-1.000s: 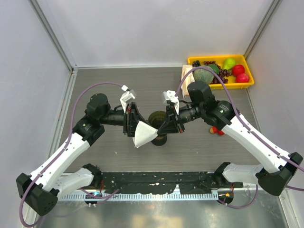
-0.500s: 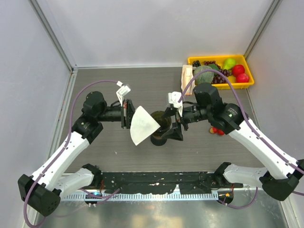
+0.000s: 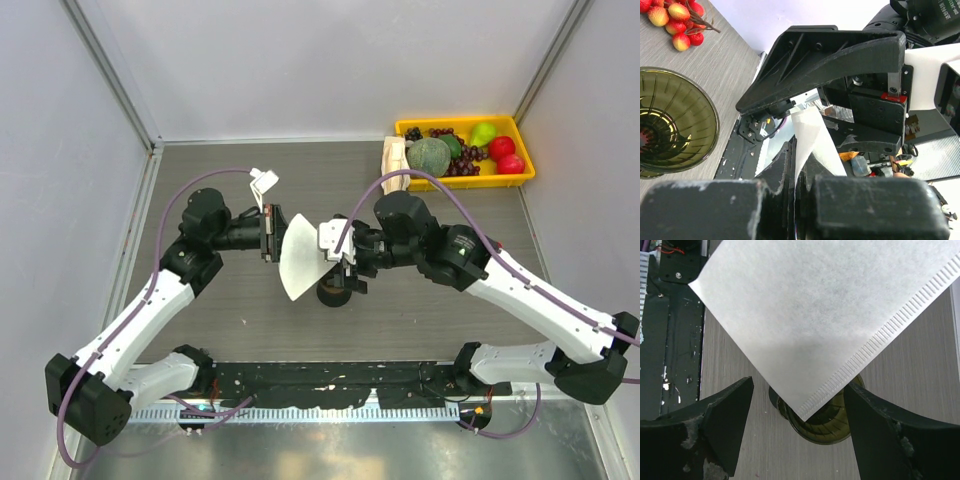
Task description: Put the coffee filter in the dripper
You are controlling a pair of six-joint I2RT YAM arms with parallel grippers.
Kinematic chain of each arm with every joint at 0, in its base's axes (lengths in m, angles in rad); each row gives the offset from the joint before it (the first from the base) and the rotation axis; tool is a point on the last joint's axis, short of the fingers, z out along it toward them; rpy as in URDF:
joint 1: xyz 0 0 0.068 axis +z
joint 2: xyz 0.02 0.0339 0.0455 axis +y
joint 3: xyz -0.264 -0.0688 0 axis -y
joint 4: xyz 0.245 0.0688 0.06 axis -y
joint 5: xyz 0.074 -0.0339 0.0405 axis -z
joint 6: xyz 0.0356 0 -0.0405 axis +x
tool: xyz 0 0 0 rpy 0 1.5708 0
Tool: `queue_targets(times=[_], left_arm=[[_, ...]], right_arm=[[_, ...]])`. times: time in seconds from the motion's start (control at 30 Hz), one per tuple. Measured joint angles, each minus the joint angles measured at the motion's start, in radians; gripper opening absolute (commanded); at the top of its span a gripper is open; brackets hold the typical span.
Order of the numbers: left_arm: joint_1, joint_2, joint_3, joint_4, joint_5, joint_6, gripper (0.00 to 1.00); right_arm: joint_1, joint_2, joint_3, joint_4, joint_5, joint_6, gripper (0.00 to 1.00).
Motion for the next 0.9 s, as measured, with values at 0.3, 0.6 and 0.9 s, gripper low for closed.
queue_targets(times=[0.3,0.6,0.9], left_arm=[[-0.002,-0.002,-0.013,-0.013,-0.023,0.011,0.00],[-0.006,-0.007,-0.013,-0.040,-0.048,0.045,0.09],[-0.013,-0.007,-0.013,-0.040,-0.048,0.063,0.01]], right_arm=[[0.015,0.021,0.013,0.000,0.070,-0.021,0.47],[0.017,0.020,0.014,0.000,0.080,-0.032,0.31],[0.016,0.014,0.013,0.000,0.079,-0.032,0.41]])
